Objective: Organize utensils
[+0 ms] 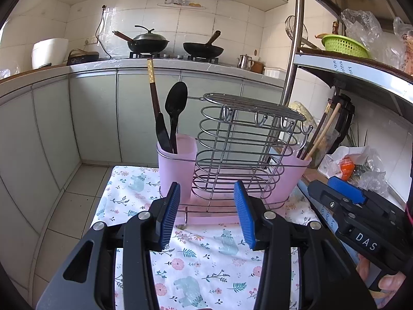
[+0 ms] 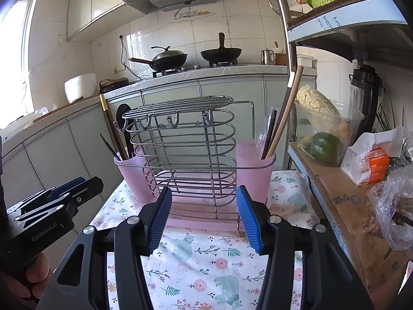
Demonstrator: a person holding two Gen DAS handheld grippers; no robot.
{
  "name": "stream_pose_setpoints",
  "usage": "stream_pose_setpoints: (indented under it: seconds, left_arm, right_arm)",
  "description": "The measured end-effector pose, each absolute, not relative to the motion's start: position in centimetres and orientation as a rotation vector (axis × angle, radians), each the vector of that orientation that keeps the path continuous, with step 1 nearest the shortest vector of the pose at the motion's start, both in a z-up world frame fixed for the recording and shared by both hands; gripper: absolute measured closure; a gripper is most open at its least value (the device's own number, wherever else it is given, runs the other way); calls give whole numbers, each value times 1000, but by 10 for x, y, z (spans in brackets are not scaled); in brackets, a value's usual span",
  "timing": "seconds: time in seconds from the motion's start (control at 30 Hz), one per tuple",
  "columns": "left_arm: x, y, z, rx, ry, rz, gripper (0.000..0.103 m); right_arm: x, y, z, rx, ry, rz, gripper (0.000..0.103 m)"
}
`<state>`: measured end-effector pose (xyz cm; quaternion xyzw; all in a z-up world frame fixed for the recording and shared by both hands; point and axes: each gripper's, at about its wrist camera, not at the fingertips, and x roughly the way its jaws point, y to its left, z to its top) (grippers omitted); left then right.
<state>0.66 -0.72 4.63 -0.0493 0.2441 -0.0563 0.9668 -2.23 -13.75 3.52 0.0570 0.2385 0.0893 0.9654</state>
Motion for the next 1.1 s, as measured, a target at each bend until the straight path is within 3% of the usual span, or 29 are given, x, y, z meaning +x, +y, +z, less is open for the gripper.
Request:
stream_pose_setpoints:
  seconds: [1.1]
  left_arm:
    - [7,-10,45,-91,497,-128,59]
  right_arm:
    - [-22,-137,34,112,487,179,52]
